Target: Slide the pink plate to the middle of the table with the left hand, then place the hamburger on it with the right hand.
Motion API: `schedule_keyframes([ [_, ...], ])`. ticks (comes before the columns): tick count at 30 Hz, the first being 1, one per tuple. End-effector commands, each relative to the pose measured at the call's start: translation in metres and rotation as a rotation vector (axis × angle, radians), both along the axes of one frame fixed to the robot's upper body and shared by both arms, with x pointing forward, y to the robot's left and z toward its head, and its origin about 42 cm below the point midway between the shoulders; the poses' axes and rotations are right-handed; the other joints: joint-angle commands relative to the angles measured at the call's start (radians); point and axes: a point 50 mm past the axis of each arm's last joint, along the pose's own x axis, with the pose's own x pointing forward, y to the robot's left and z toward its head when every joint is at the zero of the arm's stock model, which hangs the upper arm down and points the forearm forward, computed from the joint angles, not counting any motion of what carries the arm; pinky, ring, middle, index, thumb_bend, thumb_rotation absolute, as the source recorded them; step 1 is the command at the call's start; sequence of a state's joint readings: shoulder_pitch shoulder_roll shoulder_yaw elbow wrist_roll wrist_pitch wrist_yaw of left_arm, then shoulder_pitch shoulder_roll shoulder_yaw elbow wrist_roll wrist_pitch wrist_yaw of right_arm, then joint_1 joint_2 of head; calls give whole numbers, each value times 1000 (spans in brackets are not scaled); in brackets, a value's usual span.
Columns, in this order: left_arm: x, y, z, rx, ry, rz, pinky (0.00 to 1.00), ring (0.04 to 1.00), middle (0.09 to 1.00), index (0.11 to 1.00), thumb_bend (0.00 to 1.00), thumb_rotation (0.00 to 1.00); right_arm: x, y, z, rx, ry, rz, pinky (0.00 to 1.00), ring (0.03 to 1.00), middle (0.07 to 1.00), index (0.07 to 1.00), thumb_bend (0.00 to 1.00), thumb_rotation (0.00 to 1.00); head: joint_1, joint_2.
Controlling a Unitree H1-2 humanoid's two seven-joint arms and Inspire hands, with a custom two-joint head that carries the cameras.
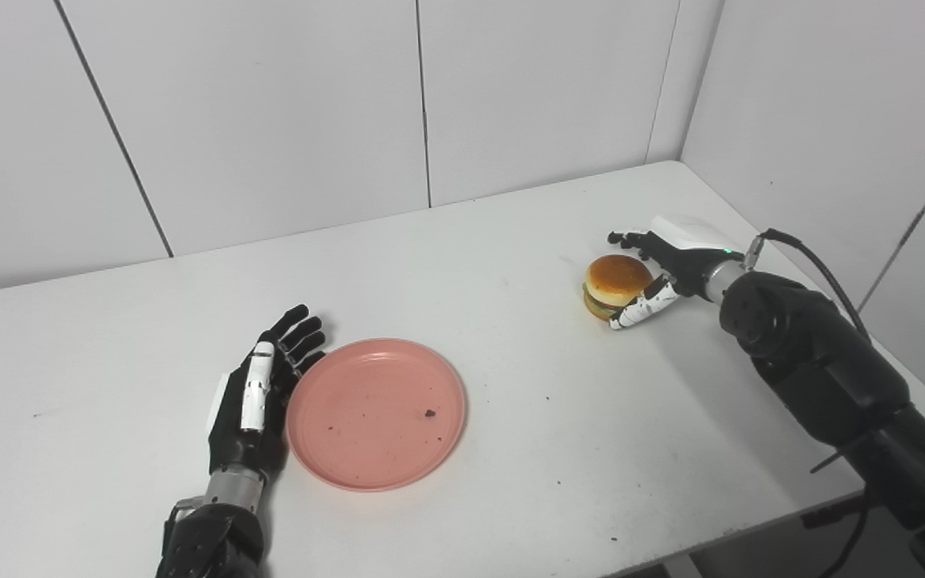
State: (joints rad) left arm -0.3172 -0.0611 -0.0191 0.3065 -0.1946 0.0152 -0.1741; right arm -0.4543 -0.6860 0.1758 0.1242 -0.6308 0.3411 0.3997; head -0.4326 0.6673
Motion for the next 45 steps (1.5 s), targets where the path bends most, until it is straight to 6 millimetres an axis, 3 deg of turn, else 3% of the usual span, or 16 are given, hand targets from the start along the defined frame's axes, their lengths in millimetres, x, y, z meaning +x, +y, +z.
schedule_keyframes([
  [1, -5, -1, -8, -8, 43, 2, 810, 828, 811, 776, 263, 946, 9, 0, 27, -19, -101, 34, 730, 844, 883, 884, 926, 328, 0, -1],
  [8, -6, -2, -7, -19, 45, -2, 817, 832, 813, 777, 258, 955, 10, 7, 13, -37, -88, 43, 743, 855, 890, 877, 946, 347, 4, 2],
  [15, -6, -2, -6, -18, 49, 1, 805, 824, 809, 773, 254, 955, 10, 14, 3, -32, -104, 56, 721, 823, 857, 854, 875, 253, 6, 4],
  [17, -7, -2, -6, -17, 46, 2, 809, 827, 812, 775, 252, 954, 10, 16, 2, -40, -128, 60, 669, 775, 814, 816, 831, 189, 6, 4],
  [19, -7, -2, -7, -16, 48, 7, 801, 822, 808, 772, 253, 946, 10, 16, 2, -59, -143, 68, 484, 601, 681, 751, 742, 86, 8, 6],
  [20, -7, -2, -6, -16, 49, 5, 807, 826, 808, 772, 251, 955, 10, 17, 1, -73, -149, 72, 363, 466, 574, 721, 646, 38, 9, 5],
  [23, -7, -2, -6, -12, 44, 0, 810, 830, 813, 776, 250, 961, 11, 18, 0, -96, -175, 87, 240, 330, 491, 672, 570, 6, 13, 6],
  [26, -7, -2, -6, -7, 41, -1, 806, 830, 815, 780, 251, 956, 10, 18, 0, -92, -199, 89, 185, 271, 473, 623, 554, 0, 14, 7],
  [28, -7, -3, -7, -6, 41, -4, 810, 832, 818, 782, 255, 959, 10, 17, 0, -87, -212, 91, 197, 283, 473, 585, 546, 0, 15, 7],
  [29, -7, -3, -7, -7, 40, -3, 812, 832, 816, 780, 255, 949, 10, 17, 1, -86, -225, 94, 208, 293, 474, 521, 531, 0, 15, 7],
  [31, -7, -3, -7, -6, 37, -6, 813, 832, 815, 780, 256, 948, 9, 17, 2, -85, -248, 93, 212, 294, 474, 502, 526, 0, 15, 8],
  [40, -6, -5, -6, -1, 32, -7, 806, 832, 820, 785, 253, 929, 6, 21, 11, -60, -319, 74, 135, 209, 470, 487, 524, 0, 27, 12],
  [45, -6, -6, -5, 8, 28, -9, 801, 833, 822, 789, 252, 941, 1, 36, 21, 4, -394, 94, 173, 242, 470, 485, 526, 0, 42, 17],
])
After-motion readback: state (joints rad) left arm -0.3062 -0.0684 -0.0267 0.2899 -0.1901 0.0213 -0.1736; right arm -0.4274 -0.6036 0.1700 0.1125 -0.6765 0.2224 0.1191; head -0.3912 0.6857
